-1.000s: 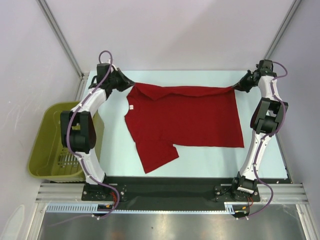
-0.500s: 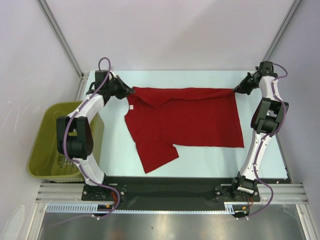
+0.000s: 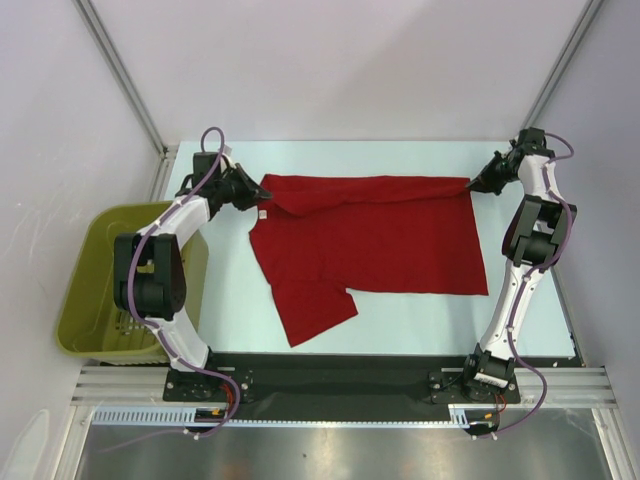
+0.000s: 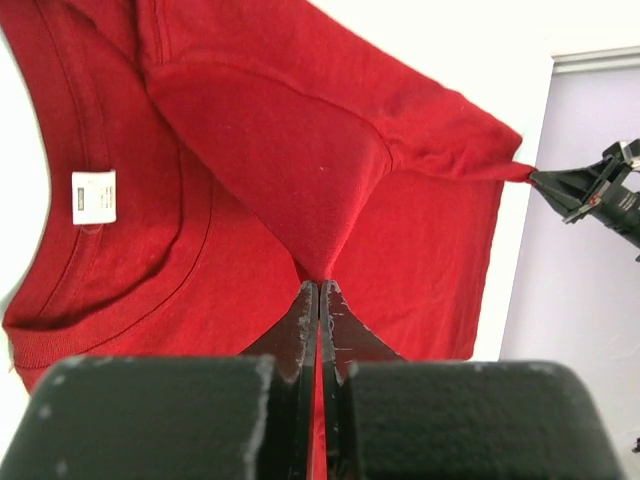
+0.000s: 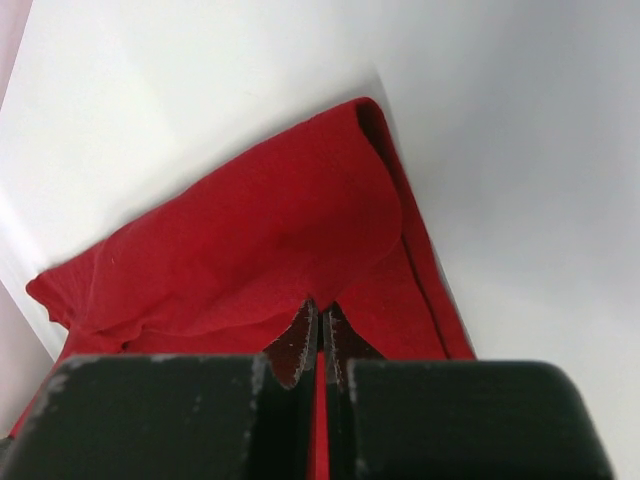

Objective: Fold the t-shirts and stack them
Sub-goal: Fold the tshirt

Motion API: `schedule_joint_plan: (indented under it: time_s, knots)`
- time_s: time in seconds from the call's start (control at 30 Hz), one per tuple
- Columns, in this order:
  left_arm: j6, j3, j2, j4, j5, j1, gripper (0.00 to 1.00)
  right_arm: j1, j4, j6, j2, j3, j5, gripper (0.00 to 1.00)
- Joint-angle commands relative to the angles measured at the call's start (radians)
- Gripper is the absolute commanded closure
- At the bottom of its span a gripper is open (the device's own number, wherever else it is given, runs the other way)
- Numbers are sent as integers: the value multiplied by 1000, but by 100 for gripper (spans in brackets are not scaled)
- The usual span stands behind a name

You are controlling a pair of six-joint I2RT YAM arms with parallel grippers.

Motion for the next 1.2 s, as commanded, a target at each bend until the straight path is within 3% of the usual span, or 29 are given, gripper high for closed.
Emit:
schedule_joint_plan:
  time_s: [0.0, 0.3, 0.57, 0.8, 1.0, 1.1, 1.17]
  knots:
    - [-8, -19, -43, 27, 22, 2, 100, -5, -1, -20, 6, 40, -1, 100]
    - [-14, -11, -16, 25, 43, 2, 100, -4, -58, -47, 5, 1, 73, 96]
    - [1, -14, -19, 15, 37, 2, 100, 2, -45, -47, -18, -54, 97, 100]
    - [3, -7, -23, 9, 42, 4, 100, 9, -68, -70, -26, -59, 145, 98]
    - [4, 21, -7, 9, 47, 4, 100, 18, -110, -93, -37, -27, 218, 83]
    - [22, 51, 10, 6, 48, 2, 100, 62, -27, -87, -156, -95, 272, 69]
    - [32, 64, 29, 33, 53, 2, 100, 102, 127, -63, -231, -172, 266, 59]
